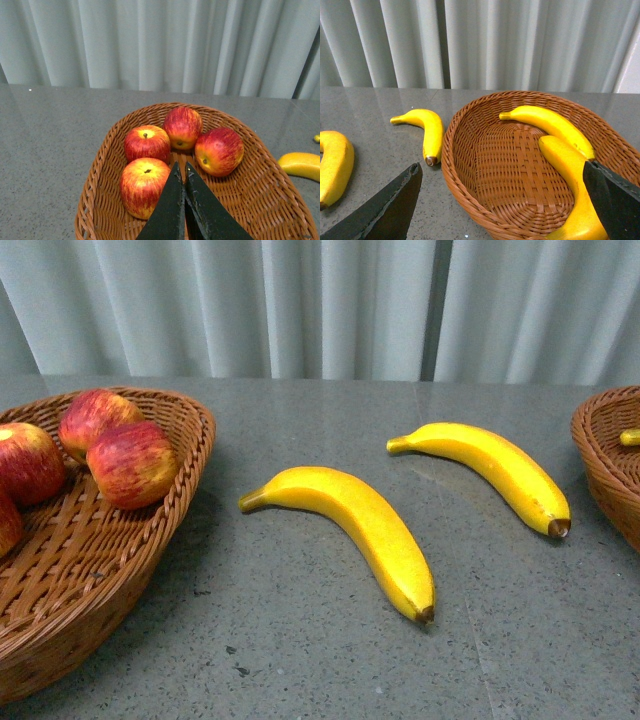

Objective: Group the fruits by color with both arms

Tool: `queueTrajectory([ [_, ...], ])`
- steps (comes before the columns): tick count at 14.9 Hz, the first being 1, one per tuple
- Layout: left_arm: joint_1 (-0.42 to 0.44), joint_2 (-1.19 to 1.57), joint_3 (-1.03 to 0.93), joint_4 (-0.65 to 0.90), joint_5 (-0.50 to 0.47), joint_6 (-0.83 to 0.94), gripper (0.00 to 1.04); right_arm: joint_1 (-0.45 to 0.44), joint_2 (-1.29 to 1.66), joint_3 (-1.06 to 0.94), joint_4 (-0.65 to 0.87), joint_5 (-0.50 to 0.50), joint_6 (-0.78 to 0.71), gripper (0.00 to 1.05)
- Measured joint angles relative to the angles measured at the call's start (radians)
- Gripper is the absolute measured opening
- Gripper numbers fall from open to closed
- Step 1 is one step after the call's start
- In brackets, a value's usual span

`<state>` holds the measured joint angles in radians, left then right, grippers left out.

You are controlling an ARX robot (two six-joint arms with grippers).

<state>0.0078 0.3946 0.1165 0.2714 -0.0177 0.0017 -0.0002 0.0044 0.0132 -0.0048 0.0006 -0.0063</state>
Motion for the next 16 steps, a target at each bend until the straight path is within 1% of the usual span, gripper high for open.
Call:
queueTrajectory([
  [2,-0.013,-0.043,-0.025,-0.014,0.018,0.0,0.01,0.0,0.0,0.0,0.0,0.0,0.0,0.98],
  [9,-0.01,-0.174,-0.078,-0.089,0.018,0.0,0.01,0.0,0.0,0.0,0.0,0.0,0.0,0.98],
  [10,-0.01,-0.194,-0.103,-0.068,0.018,0.0,0.01,0.0,0.0,0.0,0.0,0.0,0.0,0.98],
  [12,-0.01,-0.227,-0.102,-0.104,0.017,0.0,0.01,0.0,0.0,0.0,0.0,0.0,0.0,0.98],
  [13,-0.01,-0.304,-0.101,-0.225,0.018,0.0,0.01,0.0,0.0,0.0,0.0,0.0,0.0,0.98],
  [14,-0.01,-0.386,-0.101,-0.275,0.016,0.0,0.01,0.0,0.0,0.0,0.0,0.0,0.0,0.98],
  [16,-0.01,-0.384,-0.101,-0.28,0.017,0.0,0.01,0.0,0.0,0.0,0.001,0.0,0.0,0.98],
])
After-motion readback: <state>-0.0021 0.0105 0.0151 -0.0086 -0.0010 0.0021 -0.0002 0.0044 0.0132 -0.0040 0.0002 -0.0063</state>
